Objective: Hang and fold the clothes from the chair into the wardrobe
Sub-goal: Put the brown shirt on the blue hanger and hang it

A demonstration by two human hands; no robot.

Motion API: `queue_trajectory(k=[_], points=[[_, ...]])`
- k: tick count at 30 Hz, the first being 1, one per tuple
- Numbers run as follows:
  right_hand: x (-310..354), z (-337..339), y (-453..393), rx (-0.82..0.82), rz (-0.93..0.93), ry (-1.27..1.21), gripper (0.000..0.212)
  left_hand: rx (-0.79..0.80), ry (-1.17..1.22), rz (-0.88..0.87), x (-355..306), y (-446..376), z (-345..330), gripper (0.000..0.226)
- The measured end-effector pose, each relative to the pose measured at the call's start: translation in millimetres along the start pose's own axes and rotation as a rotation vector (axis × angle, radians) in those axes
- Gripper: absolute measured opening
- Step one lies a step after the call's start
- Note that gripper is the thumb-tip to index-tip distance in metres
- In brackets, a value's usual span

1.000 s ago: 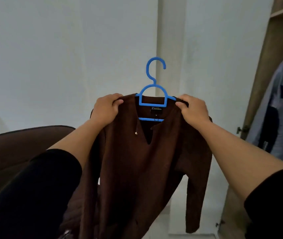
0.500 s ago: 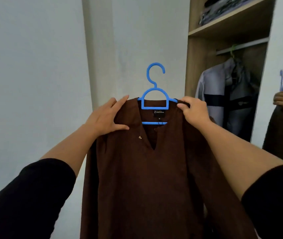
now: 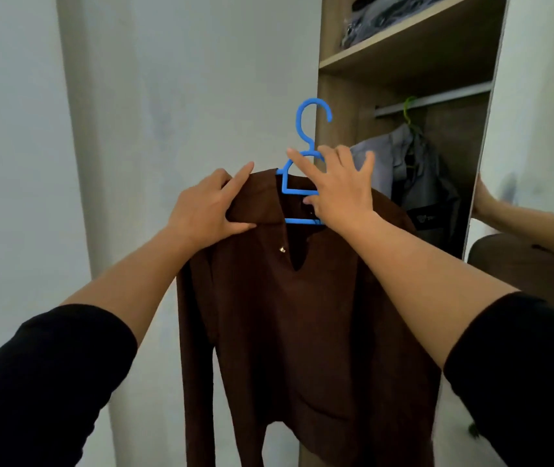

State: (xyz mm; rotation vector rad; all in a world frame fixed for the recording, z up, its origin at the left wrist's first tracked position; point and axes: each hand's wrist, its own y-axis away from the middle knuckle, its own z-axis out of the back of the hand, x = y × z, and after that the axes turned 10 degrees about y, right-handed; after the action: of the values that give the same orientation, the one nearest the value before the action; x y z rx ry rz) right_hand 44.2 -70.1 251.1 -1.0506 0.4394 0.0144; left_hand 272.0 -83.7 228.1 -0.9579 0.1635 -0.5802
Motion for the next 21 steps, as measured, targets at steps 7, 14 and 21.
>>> queue_trajectory(k=[7,14,21], points=[[-7.2,-28.4,-33.2,0.018,-0.189,0.075,0.081,0.007,0.05,-0.019,33.8,-47.6,-24.0,0.086],[-23.3,-59.7,-67.4,0.046,-0.371,0.161,0.081,-0.024,0.164,-0.281,53.2,-100.6,-48.0,0.072],[-54.0,-90.5,-88.2,0.16,-0.491,0.29,0.08,-0.048,0.223,-0.451,43.7,-153.1,-85.5,0.066]])
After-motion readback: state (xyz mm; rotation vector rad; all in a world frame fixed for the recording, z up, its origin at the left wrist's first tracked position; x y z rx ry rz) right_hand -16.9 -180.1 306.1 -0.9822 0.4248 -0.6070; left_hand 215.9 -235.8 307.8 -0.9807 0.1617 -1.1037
